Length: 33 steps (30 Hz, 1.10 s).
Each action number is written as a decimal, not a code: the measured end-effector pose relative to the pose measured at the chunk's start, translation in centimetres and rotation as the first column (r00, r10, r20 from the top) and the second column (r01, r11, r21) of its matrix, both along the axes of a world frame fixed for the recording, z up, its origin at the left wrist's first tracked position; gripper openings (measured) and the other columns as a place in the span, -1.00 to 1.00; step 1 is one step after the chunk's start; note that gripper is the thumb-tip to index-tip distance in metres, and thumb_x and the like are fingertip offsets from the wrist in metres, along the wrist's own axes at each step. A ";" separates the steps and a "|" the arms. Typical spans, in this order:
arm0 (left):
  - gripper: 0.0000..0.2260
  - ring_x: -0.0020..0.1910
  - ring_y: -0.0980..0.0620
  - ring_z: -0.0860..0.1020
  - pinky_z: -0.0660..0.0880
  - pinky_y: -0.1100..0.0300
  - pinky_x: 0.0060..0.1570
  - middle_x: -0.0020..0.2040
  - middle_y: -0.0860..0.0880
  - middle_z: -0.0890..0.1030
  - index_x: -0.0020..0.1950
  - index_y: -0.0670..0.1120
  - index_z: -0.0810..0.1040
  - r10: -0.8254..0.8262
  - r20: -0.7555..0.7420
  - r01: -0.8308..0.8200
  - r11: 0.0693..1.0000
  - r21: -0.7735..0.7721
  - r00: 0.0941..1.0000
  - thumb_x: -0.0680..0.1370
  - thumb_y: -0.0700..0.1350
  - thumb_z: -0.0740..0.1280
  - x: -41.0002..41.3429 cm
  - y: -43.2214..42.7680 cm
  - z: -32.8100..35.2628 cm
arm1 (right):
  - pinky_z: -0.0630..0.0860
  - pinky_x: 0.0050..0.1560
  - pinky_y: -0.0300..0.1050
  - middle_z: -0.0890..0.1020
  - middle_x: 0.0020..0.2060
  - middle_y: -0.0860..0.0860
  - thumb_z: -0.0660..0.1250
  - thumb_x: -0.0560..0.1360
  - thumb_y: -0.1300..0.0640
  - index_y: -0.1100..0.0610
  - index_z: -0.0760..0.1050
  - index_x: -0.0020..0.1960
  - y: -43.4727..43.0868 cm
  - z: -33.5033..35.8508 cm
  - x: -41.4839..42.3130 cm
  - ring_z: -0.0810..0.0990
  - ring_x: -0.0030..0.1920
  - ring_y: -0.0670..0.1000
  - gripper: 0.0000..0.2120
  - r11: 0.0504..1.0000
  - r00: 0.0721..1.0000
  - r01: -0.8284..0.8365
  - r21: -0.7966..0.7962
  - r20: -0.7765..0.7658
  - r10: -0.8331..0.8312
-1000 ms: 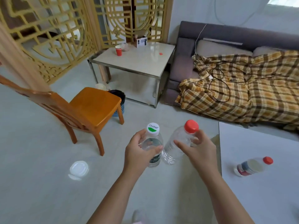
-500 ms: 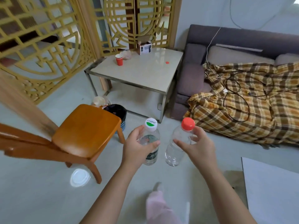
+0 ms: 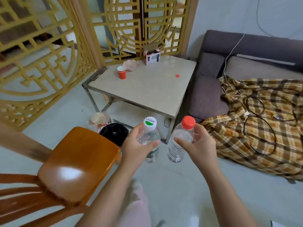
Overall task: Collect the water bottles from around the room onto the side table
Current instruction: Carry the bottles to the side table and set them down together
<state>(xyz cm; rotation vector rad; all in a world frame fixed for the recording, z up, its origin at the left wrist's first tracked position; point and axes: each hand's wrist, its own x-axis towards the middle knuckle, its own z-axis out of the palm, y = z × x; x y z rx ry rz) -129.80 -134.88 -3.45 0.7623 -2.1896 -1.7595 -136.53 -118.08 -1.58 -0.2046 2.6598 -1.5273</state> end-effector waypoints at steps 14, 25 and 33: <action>-0.47 0.05 0.18 0.57 0.49 0.18 0.08 0.10 0.00 0.61 0.18 -0.06 0.51 -0.039 -0.038 0.045 0.984 0.173 0.999 0.26 -0.30 0.54 -22.9 -16.6 -2.6 | 0.38 -0.12 -0.28 0.59 -0.05 -0.05 0.55 0.25 0.12 0.05 0.44 0.10 -15.5 -1.2 -22.2 0.55 -0.01 -0.05 -0.51 0.999 0.996 0.033 0.025 0.083 -0.035; -0.51 -0.13 0.38 0.56 0.40 0.54 -0.22 0.06 -0.03 0.62 0.16 -0.13 0.51 -0.103 -0.012 0.104 0.990 0.100 0.995 0.26 -0.31 0.53 -40.1 -22.6 -5.1 | 0.42 0.03 -0.17 0.57 0.01 -0.08 0.56 0.24 0.12 0.06 0.44 0.17 -21.7 -4.3 -37.9 0.51 0.05 -0.05 -0.46 0.994 0.984 0.113 -0.004 0.138 -0.112; -0.52 -0.12 0.50 0.49 0.35 0.60 -0.22 0.05 0.06 0.60 0.15 -0.09 0.51 -0.117 0.079 0.112 0.991 0.070 0.990 0.28 -0.29 0.53 -52.3 -24.3 -7.2 | 0.49 0.15 0.04 0.54 -0.03 -0.14 0.56 0.24 0.13 -0.01 0.43 0.17 -23.7 -8.6 -49.8 0.53 0.07 -0.02 -0.44 0.993 0.973 0.119 -0.002 0.200 -0.116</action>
